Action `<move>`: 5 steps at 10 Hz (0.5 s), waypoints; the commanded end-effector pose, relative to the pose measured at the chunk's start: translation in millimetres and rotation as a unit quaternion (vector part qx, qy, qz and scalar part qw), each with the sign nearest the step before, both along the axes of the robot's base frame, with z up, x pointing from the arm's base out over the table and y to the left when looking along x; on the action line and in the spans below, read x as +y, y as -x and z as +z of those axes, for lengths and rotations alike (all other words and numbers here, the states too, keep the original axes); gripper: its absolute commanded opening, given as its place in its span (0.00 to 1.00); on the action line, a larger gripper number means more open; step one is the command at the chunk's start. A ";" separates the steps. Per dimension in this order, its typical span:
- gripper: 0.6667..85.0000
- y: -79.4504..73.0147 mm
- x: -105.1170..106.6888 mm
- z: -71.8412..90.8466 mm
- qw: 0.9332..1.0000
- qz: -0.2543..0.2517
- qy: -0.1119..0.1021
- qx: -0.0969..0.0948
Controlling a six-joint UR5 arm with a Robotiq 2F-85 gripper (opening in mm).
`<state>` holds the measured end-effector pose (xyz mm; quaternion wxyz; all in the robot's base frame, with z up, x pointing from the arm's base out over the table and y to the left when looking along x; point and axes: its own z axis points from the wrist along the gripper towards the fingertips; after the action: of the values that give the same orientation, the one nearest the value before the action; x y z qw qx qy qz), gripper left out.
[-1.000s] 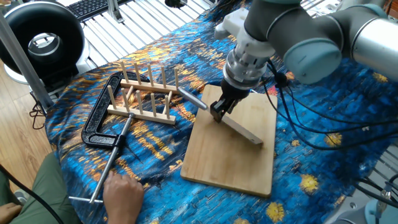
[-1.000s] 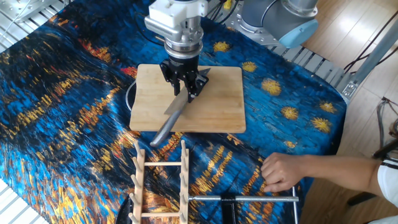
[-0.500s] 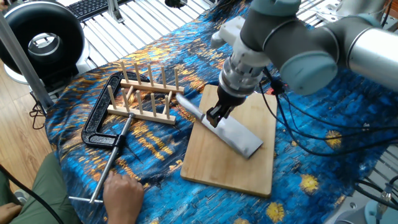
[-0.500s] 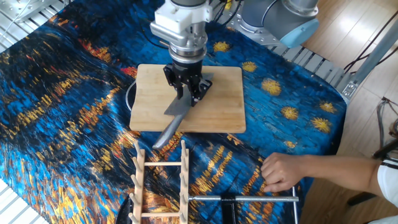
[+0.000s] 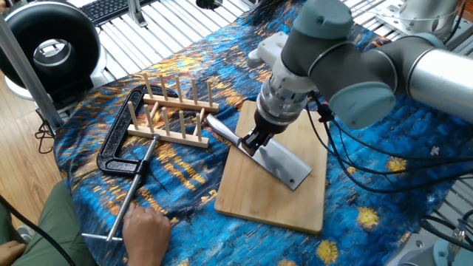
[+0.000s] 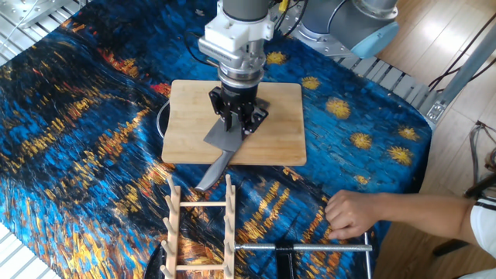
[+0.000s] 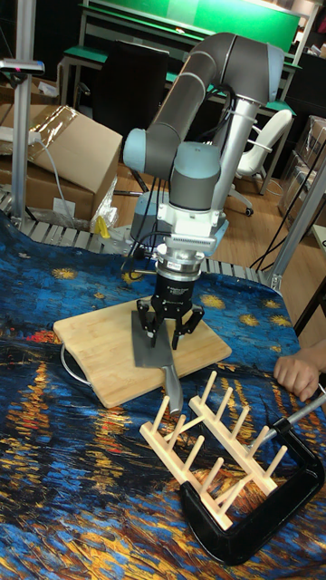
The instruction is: Put the knife on the cutting board
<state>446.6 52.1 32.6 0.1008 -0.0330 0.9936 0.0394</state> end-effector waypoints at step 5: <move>0.47 -0.2 -47.6 53.7 1.000 -0.001 0.016 0.025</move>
<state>446.9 27.3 56.4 0.0874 -0.0330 0.9952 0.0274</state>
